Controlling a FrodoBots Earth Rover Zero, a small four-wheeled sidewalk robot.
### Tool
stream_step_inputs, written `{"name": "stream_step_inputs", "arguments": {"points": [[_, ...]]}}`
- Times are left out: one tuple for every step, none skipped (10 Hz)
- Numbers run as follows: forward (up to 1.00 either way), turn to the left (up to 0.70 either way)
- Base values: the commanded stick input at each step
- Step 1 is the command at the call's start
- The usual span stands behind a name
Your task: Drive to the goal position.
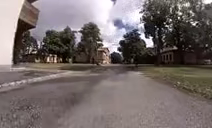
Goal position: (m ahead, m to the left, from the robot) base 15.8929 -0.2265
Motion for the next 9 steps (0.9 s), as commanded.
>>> {"name": "stream_step_inputs", "arguments": {"points": [[0.7, 0.0], [0.7, 0.0], [0.7, 0.0], [0.7, 0.0], [0.7, 0.0], [0.7, 0.0], [0.7, 0.0], [0.7, 0.0], [0.7, 0.0]]}}
